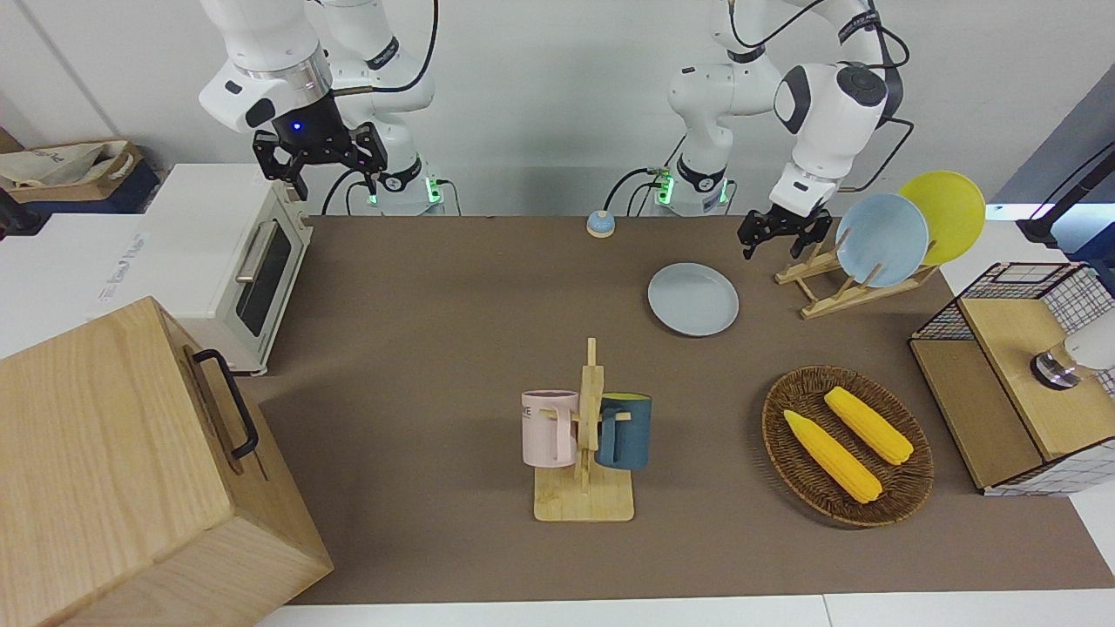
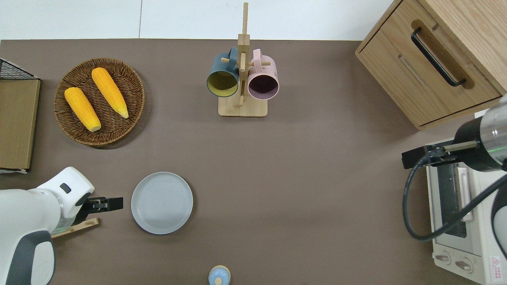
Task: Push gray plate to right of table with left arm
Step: 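Place the left gripper against the gray plate's edge nearest the arm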
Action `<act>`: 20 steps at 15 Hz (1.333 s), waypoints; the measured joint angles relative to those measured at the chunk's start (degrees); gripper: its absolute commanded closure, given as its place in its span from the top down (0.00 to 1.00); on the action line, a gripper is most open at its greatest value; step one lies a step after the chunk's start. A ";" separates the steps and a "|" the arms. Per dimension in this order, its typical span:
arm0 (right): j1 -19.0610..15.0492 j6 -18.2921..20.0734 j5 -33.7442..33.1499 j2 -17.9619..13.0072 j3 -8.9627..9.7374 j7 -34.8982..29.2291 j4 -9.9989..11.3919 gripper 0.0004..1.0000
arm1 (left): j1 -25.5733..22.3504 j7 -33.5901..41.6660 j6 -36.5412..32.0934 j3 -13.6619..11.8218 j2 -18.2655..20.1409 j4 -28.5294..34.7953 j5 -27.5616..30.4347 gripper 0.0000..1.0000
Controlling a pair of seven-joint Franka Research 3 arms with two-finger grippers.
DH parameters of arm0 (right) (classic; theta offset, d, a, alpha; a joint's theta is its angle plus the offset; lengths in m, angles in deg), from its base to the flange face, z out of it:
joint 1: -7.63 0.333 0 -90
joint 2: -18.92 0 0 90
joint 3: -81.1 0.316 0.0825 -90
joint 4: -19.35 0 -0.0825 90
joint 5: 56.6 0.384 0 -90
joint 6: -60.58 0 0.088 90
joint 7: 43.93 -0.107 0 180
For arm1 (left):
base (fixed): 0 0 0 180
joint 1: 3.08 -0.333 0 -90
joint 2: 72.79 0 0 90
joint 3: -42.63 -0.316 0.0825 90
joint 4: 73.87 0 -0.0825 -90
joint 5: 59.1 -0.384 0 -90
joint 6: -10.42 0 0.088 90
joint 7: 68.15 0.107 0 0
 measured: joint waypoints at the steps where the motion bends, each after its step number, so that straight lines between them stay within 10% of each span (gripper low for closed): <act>1: 0.00 0.00 0.00 0.00 0.00 0.00 0.00 0.98 | 0.17 0.00 2.38 0.04 0.00 1.88 0.00 0.99; 16: 0.00 0.00 0.00 0.00 0.00 0.00 0.00 0.98 | 3.45 -0.27 21.13 0.40 -9.15 11.29 0.07 0.96; 18: 0.00 0.00 0.00 0.00 0.00 0.00 0.00 0.98 | 3.45 -0.29 21.83 0.39 -9.96 11.39 0.07 0.88; 20: 0.00 0.00 0.00 0.00 0.00 0.00 0.00 0.98 | 3.45 -0.32 22.03 0.39 -10.50 11.39 0.07 0.59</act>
